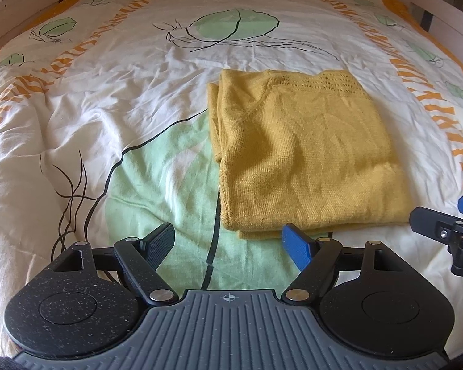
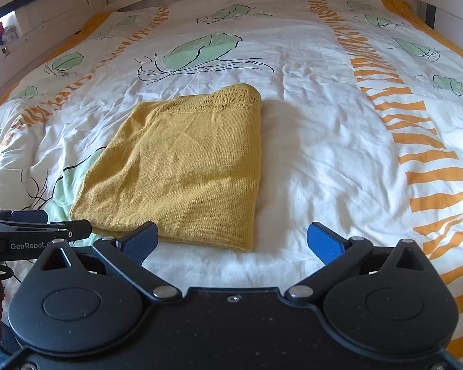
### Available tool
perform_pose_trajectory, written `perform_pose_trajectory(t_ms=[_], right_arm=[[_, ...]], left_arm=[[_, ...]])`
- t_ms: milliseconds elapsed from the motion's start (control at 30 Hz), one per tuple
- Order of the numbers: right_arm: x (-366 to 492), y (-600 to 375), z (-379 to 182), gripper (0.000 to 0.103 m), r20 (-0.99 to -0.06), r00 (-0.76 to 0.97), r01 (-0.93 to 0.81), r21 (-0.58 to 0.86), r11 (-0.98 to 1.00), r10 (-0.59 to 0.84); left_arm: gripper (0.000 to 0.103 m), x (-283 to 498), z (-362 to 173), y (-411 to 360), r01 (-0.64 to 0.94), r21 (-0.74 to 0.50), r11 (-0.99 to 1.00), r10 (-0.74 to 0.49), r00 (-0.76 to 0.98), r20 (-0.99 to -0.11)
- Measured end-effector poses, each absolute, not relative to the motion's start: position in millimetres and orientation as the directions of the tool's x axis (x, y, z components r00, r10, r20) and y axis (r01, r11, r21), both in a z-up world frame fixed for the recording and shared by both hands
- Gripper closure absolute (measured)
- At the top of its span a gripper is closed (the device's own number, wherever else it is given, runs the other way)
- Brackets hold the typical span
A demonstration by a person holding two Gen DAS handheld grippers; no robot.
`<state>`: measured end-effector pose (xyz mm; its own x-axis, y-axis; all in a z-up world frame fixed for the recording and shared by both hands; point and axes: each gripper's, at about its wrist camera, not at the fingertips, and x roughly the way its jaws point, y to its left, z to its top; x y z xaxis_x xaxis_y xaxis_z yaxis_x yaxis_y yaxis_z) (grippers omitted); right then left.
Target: Fold small clothes
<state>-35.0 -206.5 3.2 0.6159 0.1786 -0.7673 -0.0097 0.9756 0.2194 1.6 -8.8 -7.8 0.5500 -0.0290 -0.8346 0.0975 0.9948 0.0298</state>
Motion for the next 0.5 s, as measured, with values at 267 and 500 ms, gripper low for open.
perform_pose_trajectory(t_ms=[267, 500], right_arm=[[-33.6, -205.9, 2.3, 0.001, -0.771, 0.611, -0.011, 0.218, 0.976, 0.179], [-32.4, -204.9, 1.6, 0.001, -0.774, 0.608, -0.01, 0.218, 0.976, 0.179]], left_arm=[[0.027, 1.8, -8.9, -8.6, 0.105, 0.031, 0.994, -0.032, 0.548, -0.836], [0.027, 1.9, -9.4, -8.9, 0.106, 0.032, 0.994, -0.031, 0.547, -0.837]])
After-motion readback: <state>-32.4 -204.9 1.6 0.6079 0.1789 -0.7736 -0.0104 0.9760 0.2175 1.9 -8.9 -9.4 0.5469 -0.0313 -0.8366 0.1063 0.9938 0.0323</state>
